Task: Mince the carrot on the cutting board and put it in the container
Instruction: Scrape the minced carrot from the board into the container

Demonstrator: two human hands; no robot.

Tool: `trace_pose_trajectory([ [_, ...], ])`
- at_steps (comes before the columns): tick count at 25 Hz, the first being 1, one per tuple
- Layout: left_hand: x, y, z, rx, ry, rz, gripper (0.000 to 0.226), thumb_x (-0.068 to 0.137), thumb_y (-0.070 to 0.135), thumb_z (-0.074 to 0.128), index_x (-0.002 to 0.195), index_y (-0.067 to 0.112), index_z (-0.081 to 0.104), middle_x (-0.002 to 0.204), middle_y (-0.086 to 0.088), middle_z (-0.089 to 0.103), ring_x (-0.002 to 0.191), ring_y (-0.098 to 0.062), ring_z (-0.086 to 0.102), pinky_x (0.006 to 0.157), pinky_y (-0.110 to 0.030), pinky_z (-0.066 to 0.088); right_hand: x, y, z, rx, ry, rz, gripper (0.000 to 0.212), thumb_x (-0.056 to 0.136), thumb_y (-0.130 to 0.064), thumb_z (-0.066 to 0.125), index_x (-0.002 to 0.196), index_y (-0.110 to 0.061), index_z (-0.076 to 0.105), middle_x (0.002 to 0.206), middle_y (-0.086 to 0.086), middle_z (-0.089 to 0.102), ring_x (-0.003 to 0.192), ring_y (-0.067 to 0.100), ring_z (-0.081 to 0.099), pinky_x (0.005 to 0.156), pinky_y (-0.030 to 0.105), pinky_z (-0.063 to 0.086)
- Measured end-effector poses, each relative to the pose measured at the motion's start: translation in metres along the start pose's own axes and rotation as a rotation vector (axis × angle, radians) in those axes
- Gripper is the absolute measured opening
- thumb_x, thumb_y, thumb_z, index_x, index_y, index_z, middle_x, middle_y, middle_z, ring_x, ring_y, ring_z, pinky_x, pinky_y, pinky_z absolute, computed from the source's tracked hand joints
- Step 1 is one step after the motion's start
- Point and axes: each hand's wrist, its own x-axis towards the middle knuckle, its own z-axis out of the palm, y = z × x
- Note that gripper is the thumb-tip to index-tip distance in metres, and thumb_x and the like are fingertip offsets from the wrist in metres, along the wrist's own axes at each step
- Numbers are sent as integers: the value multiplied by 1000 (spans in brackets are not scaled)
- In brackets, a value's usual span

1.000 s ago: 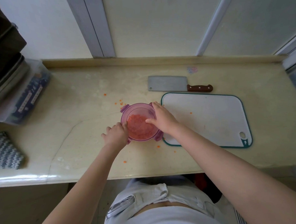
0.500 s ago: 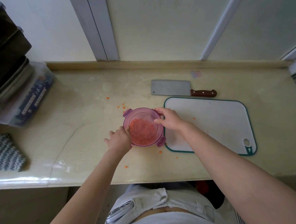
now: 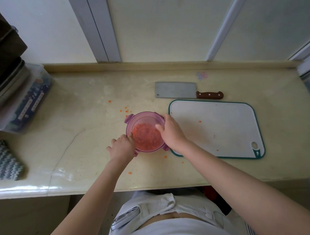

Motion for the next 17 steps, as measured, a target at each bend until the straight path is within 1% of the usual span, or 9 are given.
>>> trace_pose_trajectory([
  [2, -5, -7, 2, -30, -99, -6, 49, 100, 41, 19, 98, 9, 57, 108, -14, 61, 110, -31, 47, 95, -43, 32, -15, 4, 7, 12, -46, -3, 60, 95, -24, 54, 147, -10, 27, 145, 12, 37, 131, 28, 41, 110, 37, 33],
  [4, -12, -13, 0, 18, -141, 11, 48, 98, 47, 23, 91, 12, 55, 107, -12, 61, 106, -31, 50, 93, -41, 35, -23, 9, 6, 3, -96, -19, 66, 94, -14, 57, 150, -13, 22, 151, 9, 30, 134, 26, 37, 112, 34, 29],
  [5, -14, -15, -4, 57, -77, 38, 44, 97, 48, 29, 94, 11, 53, 108, -11, 59, 106, -30, 49, 91, -40, 34, -21, 10, 3, 7, -99, -24, 68, 92, -8, 57, 150, -14, 22, 152, 7, 29, 136, 24, 36, 111, 31, 27],
  [6, -16, -16, -9, 62, 40, 81, 40, 96, 47, 36, 99, 10, 50, 109, -10, 55, 107, -30, 47, 90, -41, 33, -19, 11, 0, 17, -101, -27, 69, 91, -5, 58, 150, -14, 23, 152, 5, 31, 137, 23, 35, 110, 29, 27],
  [8, -11, -13, -17, -52, 245, 226, 35, 92, 39, 52, 110, 10, 47, 114, -8, 48, 111, -29, 44, 90, -40, 32, -12, 9, -6, 60, -110, -24, 67, 90, -2, 59, 148, -15, 29, 149, 4, 38, 134, 23, 39, 109, 29, 30],
  [10, 2, -7, -23, -139, 246, 320, 45, 89, 31, 59, 126, 11, 44, 124, -10, 44, 118, -29, 41, 95, -40, 32, -10, 6, -11, 102, -97, -15, 62, 89, -1, 59, 144, -16, 35, 144, 6, 45, 131, 24, 43, 106, 29, 34],
  [12, 12, -3, -21, -211, 168, 290, 55, 88, 29, 61, 134, 7, 40, 132, -13, 41, 122, -29, 40, 100, -38, 33, -13, 3, -14, 31, -40, -13, 55, 92, -4, 57, 142, -12, 37, 142, 9, 46, 132, 26, 42, 105, 31, 32],
  [15, 13, -5, -11, -284, 186, 262, 52, 88, 25, 62, 131, 2, 43, 128, -16, 44, 119, -29, 42, 98, -35, 34, -30, 5, -7, -110, -66, 68, 45, 96, -12, 53, 136, -1, 36, 137, 16, 44, 128, 31, 43, 101, 34, 35],
  [17, 11, -7, -7, -287, 228, 275, 47, 88, 24, 62, 127, 2, 47, 123, -17, 48, 115, -30, 42, 95, -35, 34, -37, 9, 4, -84, -106, 128, 45, 94, -13, 56, 132, 3, 38, 132, 17, 44, 123, 33, 46, 103, 39, 38],
])
